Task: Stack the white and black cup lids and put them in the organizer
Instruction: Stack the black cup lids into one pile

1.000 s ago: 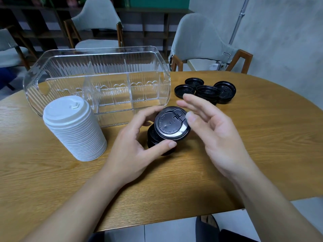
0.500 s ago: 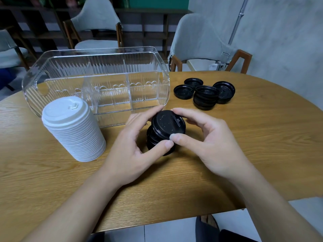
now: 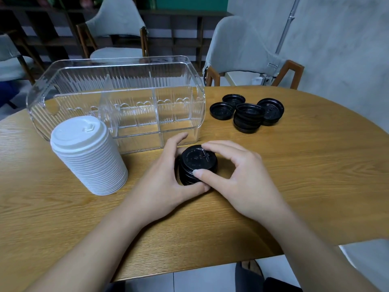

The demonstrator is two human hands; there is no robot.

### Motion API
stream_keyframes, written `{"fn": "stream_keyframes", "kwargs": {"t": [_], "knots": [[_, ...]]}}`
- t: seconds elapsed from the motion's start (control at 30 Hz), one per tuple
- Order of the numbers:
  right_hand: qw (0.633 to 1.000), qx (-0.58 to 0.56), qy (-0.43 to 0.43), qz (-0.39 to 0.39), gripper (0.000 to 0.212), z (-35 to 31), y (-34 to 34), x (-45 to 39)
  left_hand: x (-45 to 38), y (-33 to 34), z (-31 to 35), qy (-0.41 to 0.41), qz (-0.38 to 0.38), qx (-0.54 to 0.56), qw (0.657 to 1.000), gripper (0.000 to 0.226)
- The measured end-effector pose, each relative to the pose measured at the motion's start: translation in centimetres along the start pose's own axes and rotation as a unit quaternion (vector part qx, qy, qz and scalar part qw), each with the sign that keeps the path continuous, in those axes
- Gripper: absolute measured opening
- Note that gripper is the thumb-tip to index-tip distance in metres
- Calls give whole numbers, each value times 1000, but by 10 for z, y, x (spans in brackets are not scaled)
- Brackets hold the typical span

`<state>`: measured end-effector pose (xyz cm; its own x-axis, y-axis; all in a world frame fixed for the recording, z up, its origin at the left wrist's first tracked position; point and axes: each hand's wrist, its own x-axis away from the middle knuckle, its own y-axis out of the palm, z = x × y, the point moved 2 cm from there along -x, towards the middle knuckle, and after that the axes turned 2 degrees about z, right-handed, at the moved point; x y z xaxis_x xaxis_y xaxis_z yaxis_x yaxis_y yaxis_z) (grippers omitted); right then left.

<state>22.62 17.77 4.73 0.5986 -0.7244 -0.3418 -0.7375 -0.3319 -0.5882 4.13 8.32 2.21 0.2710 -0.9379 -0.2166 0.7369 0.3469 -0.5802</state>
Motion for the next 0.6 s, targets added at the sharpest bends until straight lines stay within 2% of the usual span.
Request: {"fn": "stream_keyframes", "kwargs": {"t": [0.3, 0.47, 0.6], "knots": [[999, 1, 3, -41, 57, -2, -9, -2, -1, -2, -2, -12, -27, 44, 999, 130], [999, 33, 35, 10, 59, -9, -2, 1, -1, -3, -2, -13, -4, 25, 1000, 134], [995, 75, 56, 41, 54, -19, 6, 8, 0, -3, -3, -5, 12, 8, 1000, 128]]}}
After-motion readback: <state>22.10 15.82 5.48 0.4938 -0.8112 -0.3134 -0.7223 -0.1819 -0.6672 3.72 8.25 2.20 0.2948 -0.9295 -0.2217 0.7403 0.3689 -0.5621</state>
